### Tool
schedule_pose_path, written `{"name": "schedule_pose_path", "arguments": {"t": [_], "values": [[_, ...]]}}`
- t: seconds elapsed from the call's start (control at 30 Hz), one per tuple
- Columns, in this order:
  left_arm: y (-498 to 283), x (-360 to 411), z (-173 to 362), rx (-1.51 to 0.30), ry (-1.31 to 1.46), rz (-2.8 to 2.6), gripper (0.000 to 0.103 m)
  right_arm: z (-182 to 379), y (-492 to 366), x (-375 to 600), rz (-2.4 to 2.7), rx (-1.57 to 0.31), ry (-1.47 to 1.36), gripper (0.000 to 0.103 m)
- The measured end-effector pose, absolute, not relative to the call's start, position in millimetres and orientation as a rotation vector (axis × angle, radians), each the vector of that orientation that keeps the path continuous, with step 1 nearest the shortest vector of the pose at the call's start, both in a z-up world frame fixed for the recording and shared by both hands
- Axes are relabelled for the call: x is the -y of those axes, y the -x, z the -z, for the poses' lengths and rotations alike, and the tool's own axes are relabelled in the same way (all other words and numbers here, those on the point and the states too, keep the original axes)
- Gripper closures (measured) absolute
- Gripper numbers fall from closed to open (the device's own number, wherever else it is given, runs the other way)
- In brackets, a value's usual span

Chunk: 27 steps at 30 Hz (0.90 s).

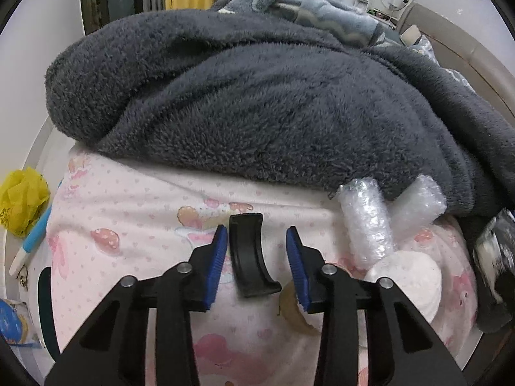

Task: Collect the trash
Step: 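Move the left gripper down toward the black curved clip on the sheet, then close the left gripper on the black curved clip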

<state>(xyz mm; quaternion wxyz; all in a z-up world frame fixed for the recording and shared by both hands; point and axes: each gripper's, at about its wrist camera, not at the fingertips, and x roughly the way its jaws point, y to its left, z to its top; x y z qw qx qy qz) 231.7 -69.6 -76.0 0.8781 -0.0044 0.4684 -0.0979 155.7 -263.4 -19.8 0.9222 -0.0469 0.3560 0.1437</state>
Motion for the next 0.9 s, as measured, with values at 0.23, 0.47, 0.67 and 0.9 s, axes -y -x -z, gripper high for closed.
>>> {"name": "schedule_pose_path", "arguments": {"t": [0.23,0.47,0.67,0.9], "values": [[-233,76,80,-0.984,-0.013,0.179,0.079,30,-154,271,-0.391,-0.773,0.002,0.027],[-231,81,77,-0.979,-0.032,0.180,0.081,29,-148,270,-0.423,-0.767,-0.003,0.027],[-208,79,48,-0.886,-0.053,0.243,0.081,31,-153,276,-0.467,-0.779,-0.092,0.027],[-182,73,32,-0.834,-0.121,0.257,0.090,41,-163,274,-0.482,-0.813,-0.155,0.027]]}}
